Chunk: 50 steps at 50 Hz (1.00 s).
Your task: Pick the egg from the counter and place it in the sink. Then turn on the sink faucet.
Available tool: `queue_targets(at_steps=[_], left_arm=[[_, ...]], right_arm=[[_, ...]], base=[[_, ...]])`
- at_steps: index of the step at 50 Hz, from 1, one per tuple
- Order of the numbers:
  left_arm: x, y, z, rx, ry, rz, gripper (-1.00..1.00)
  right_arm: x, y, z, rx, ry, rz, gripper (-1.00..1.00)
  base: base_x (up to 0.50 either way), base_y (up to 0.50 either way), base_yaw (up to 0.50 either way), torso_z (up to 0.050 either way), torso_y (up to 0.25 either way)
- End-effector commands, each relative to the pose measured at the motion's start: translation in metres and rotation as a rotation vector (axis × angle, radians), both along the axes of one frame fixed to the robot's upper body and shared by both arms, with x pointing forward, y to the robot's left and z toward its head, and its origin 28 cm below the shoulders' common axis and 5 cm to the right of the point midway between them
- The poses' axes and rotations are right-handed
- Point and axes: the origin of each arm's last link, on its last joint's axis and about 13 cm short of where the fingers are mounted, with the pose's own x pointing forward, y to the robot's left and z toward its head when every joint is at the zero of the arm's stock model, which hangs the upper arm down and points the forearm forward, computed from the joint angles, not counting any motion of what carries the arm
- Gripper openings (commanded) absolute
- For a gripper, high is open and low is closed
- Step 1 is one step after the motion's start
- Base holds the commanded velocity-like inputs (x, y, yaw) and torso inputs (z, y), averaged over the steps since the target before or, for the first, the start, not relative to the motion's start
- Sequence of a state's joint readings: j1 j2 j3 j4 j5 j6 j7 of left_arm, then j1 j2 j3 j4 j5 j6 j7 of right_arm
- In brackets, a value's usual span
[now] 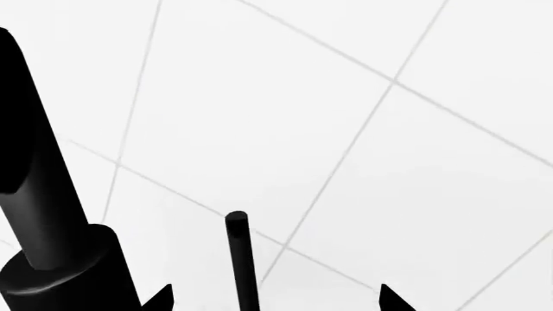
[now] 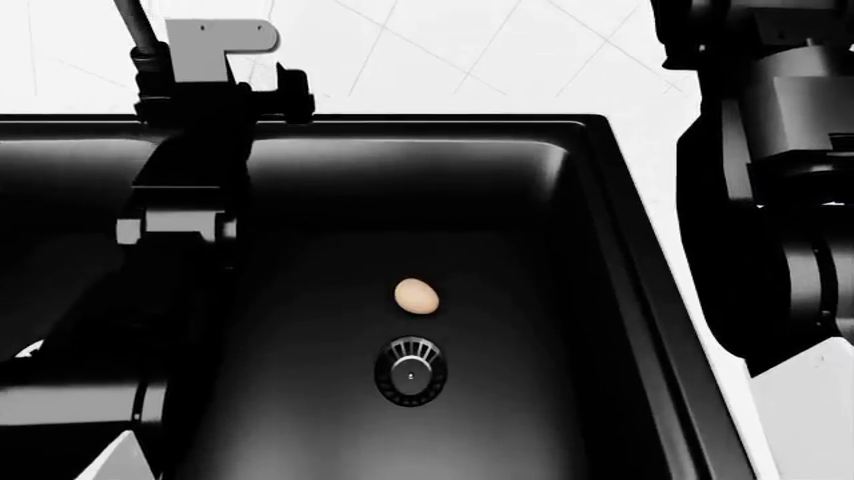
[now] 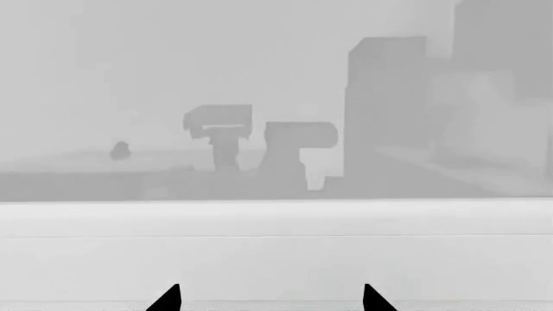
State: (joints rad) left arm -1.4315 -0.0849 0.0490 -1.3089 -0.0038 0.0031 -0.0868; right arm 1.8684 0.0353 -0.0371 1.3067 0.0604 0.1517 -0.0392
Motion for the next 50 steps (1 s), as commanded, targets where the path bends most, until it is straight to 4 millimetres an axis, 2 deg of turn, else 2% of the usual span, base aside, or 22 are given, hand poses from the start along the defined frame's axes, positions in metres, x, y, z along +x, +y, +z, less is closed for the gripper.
queue_targets(at_steps=[1, 6, 11, 50], left_arm=[[-0.0004, -0.0005, -0.0043, -0.004, 0.007, -0.003, 1.00], [-0.0005, 0.0007, -0.0048, -0.028, 0.002, -0.002, 1.00], [-0.0005, 0.0007, -0.0048, -0.013, 0.004, -0.002, 1.00], [0.0005, 0.0004, 0.0039, -0.003, -0.030, -0.009, 1.00]], right_arm=[[0.0004, -0.0004, -0.0011, 0.002, 0.002, 0.001, 1.00], [0.0007, -0.0006, -0.0020, 0.002, 0.001, 0.002, 1.00], [0.0011, -0.0007, -0.0031, 0.002, 0.003, 0.001, 1.00], [0.0006, -0.0005, -0.0017, 0.000, 0.001, 0.002, 1.00]], base=[[0.00, 0.00, 0.00, 0.000, 0.000], [0.00, 0.00, 0.00, 0.000, 0.000], [0.00, 0.00, 0.00, 0.000, -0.250], [0.00, 0.00, 0.00, 0.000, -0.013]])
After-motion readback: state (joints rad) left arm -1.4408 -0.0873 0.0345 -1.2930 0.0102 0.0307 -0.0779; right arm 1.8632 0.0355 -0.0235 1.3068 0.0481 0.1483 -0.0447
